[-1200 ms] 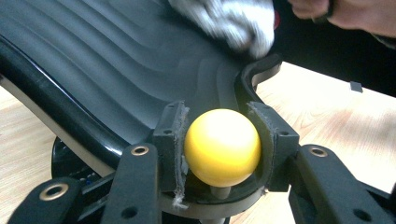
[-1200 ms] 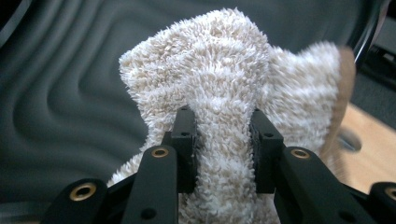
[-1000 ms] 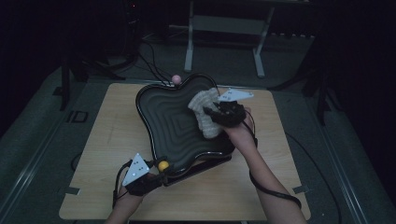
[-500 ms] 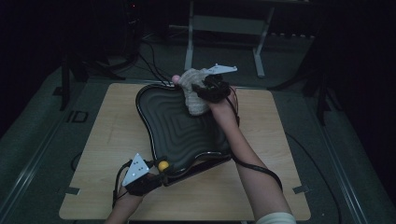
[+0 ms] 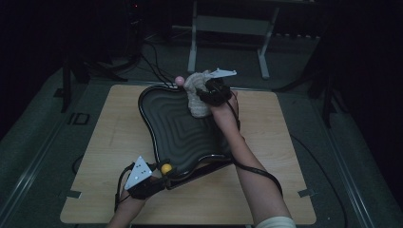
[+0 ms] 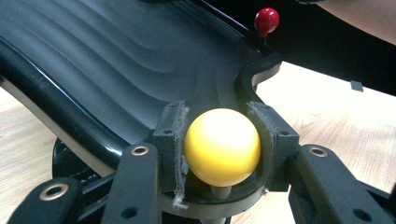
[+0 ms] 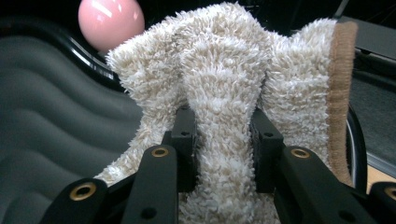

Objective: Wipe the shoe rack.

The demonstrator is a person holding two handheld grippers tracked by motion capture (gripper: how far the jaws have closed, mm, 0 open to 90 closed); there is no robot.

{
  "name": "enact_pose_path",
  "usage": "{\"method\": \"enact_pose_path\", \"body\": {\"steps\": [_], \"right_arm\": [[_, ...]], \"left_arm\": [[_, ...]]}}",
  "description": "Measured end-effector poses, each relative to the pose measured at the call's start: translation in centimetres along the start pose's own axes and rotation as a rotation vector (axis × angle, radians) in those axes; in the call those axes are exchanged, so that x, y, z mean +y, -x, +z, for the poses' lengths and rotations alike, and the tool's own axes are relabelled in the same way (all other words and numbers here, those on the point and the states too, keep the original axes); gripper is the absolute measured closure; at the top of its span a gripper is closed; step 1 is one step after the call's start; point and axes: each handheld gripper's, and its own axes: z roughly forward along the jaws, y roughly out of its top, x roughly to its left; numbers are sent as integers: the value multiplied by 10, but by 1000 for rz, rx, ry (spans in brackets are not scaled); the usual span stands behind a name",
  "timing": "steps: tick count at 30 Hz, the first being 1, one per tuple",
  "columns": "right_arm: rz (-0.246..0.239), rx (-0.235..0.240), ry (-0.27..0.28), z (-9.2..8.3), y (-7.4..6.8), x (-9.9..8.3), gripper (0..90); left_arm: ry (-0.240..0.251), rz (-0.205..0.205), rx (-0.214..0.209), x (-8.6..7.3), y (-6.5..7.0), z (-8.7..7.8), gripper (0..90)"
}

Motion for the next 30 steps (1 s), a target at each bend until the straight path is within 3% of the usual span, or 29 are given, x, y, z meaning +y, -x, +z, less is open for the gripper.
{"method": "enact_pose_path", "body": {"steps": [12, 21, 30], "right_arm": [[44, -17, -16, -19, -1, -31, 694], [14, -18, -18, -32, -9, -53, 693], [32, -2, -23, -43, -13, -71, 691]], "left_arm": [[-2, 1, 2, 0, 0, 0, 584], [-6, -1, 1, 0, 0, 0, 584], [-5, -1, 2, 0, 0, 0, 584]]}}
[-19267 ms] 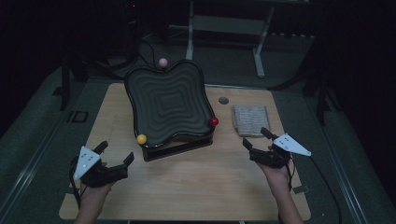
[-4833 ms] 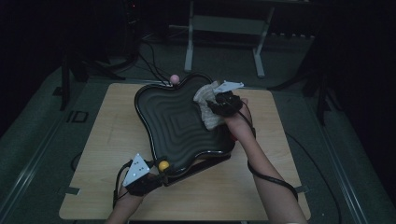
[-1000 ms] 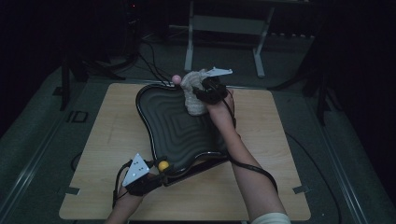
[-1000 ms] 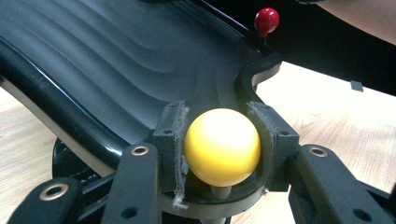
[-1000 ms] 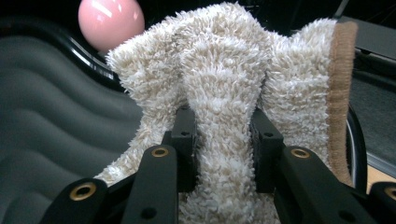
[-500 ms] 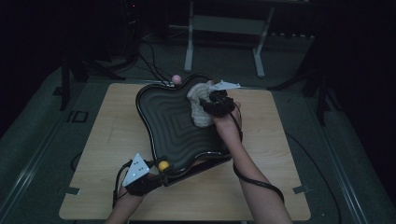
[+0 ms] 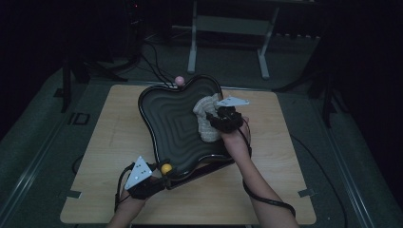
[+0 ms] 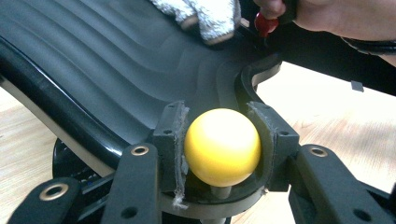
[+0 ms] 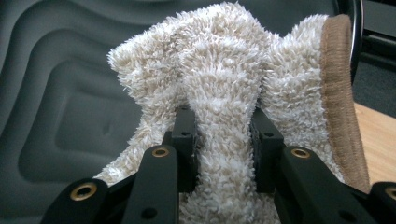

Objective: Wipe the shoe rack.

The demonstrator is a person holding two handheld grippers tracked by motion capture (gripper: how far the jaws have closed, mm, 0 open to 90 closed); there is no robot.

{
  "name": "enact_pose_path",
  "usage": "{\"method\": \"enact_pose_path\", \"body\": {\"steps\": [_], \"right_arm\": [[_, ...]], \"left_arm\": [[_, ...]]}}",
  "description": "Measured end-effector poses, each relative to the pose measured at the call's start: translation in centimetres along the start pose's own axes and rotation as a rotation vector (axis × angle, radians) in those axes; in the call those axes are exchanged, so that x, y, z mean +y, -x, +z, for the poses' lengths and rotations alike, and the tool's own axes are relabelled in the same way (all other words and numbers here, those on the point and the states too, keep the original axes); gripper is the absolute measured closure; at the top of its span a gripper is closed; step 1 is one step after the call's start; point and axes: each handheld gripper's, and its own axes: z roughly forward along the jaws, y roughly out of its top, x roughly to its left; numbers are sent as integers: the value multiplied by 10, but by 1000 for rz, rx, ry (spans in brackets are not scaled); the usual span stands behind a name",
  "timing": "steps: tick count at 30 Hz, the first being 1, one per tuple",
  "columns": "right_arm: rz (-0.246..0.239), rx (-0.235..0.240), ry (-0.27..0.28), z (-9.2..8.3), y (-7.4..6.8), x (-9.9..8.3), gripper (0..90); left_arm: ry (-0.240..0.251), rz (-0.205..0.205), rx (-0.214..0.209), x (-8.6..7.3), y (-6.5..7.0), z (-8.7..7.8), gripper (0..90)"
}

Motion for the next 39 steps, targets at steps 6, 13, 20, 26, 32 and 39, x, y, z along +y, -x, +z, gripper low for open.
{"method": "enact_pose_path", "body": {"steps": [6, 13, 20, 26, 32, 39], "right_arm": [[0, -16, -9, -8, -5, -14, 692], [3, -16, -12, -17, -9, -28, 692], [1, -4, -24, -25, -9, -40, 692], [1, 5, -36, -29, -9, -45, 692], [-19, -8, -35, -33, -14, -52, 692], [-49, -11, -23, -37, -18, -60, 692]], "left_arm": [[1, 0, 1, 0, 0, 0, 584], [0, 0, 3, 0, 0, 0, 583], [1, -1, 3, 0, 0, 0, 583], [0, -1, 4, 0, 0, 0, 584], [1, -1, 5, 0, 1, 0, 584], [2, -3, 6, 0, 1, 0, 583]]}}
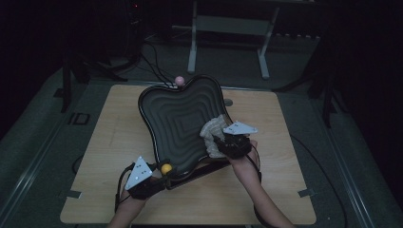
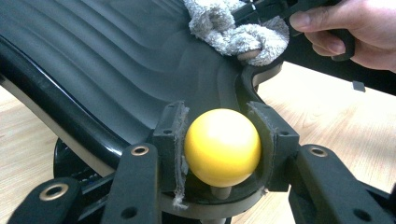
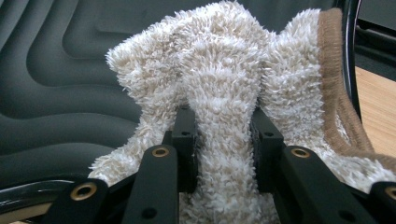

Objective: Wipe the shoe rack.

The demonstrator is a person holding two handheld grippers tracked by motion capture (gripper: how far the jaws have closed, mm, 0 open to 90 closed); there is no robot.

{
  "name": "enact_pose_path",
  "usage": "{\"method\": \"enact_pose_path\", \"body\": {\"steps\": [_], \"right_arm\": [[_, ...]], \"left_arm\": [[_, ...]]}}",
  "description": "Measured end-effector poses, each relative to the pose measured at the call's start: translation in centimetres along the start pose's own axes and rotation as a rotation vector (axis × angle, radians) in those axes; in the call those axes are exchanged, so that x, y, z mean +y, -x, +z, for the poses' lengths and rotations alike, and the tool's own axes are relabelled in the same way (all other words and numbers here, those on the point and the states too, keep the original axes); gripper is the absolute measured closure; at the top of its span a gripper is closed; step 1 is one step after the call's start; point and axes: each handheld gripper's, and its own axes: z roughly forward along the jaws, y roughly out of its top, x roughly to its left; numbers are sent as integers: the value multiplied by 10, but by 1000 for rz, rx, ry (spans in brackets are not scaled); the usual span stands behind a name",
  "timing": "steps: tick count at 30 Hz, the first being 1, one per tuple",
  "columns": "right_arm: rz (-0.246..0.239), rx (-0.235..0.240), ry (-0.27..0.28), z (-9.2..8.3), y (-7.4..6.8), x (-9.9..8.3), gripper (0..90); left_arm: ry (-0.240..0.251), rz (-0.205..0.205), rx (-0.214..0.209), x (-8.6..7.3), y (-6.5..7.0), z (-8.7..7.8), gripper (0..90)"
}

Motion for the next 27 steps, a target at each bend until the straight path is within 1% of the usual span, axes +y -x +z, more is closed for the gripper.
{"method": "enact_pose_path", "body": {"steps": [2, 6, 9, 12, 16, 18, 21, 23, 26, 27], "right_arm": [[-6, 4, -2, 0, 1, 1, 691], [25, 39, 8, 0, 5, 3, 690], [47, 65, 12, 0, 9, 10, 693], [40, 73, 29, 0, 9, 22, 693], [43, 74, 57, 1, 11, 44, 692], [59, 86, 72, 2, 14, 56, 692], [68, 94, 96, 5, 17, 79, 692], [72, 96, 110, 10, 18, 93, 692], [82, 105, 106, 21, 18, 112, 691], [80, 100, 103, 25, 18, 118, 691]], "left_arm": [[-1, 1, -1, 0, 0, 0, 583], [2, 0, -5, 0, -1, 0, 583], [6, -1, -6, 0, -1, 0, 583], [10, -3, -4, -1, -1, 0, 583], [5, 0, -11, -1, -1, 0, 583], [3, 3, -12, 0, -2, 0, 583], [1, 3, -15, 0, -2, 0, 583], [2, 5, -14, 0, -2, 0, 583], [2, 6, -14, 0, -2, 0, 583], [2, 6, -15, 0, -2, 0, 583]]}}
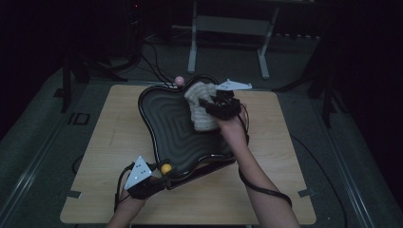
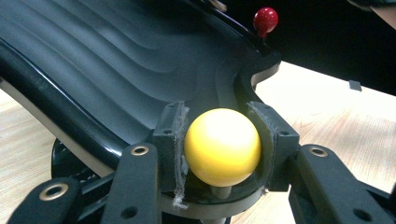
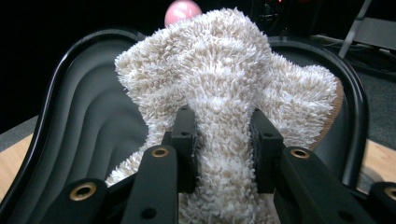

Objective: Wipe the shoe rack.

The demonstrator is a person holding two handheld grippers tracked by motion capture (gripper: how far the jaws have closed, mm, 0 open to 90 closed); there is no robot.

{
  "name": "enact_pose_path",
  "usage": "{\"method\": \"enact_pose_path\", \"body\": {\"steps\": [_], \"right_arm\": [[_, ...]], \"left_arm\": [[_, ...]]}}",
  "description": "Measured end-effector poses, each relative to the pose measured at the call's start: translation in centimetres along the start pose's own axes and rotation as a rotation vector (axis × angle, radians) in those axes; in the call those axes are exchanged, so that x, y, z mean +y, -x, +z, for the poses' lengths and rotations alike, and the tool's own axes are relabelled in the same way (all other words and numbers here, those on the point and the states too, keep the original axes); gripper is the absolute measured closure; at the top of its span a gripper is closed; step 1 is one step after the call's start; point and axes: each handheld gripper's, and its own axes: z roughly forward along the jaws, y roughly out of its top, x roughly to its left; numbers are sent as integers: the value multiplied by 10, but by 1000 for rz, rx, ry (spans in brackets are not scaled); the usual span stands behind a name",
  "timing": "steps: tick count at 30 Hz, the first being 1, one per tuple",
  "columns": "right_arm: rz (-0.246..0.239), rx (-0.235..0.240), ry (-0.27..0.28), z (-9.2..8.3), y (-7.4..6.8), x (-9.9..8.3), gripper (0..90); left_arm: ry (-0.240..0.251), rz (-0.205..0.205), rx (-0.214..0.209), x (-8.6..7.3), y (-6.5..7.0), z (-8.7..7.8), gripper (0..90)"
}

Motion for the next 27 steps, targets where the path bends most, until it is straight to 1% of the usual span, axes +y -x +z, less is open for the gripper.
{"method": "enact_pose_path", "body": {"steps": [2, 3, 4, 5, 7, 9, 11, 13, 14, 16, 17, 19, 21, 27], "right_arm": [[-5, -13, -9, 10, 1, 10, 691], [-5, -13, -9, 10, 1, 10, 691], [0, -19, -13, 14, 1, 13, 691], [4, -34, -28, 25, 4, 20, 691], [7, -48, -32, 33, 5, 25, 691], [12, -60, -40, 40, 7, 29, 690], [6, -72, -52, 47, 8, 31, 689], [-2, -81, -67, 53, 8, 30, 690], [5, -78, -76, 56, 8, 28, 690], [7, -80, -76, 57, 8, 26, 690], [-6, -91, -75, 57, 6, 22, 690], [8, -85, -71, 55, 6, 17, 691], [7, -82, -72, 54, 6, 15, 691], [15, -81, -78, 43, 5, -2, 691]], "left_arm": [[0, 0, 0, 0, 0, 0, 583], [0, 0, 0, 0, 0, 0, 583], [0, 1, -3, 0, 0, 0, 583], [0, 1, -5, 0, -1, 0, 583], [3, 0, -7, 0, -1, 0, 583], [2, 1, -9, 0, -1, 0, 584], [4, 0, -11, 0, -1, 0, 584], [5, -1, -11, -1, -1, 0, 584], [5, -1, -10, -1, -1, 0, 584], [5, -1, -10, -1, -1, 0, 584], [6, -1, -10, -1, -1, 0, 584], [8, -2, -9, -1, -1, 0, 584], [7, -3, -9, -1, -1, 0, 584], [8, -4, -8, -1, -1, 0, 584]]}}
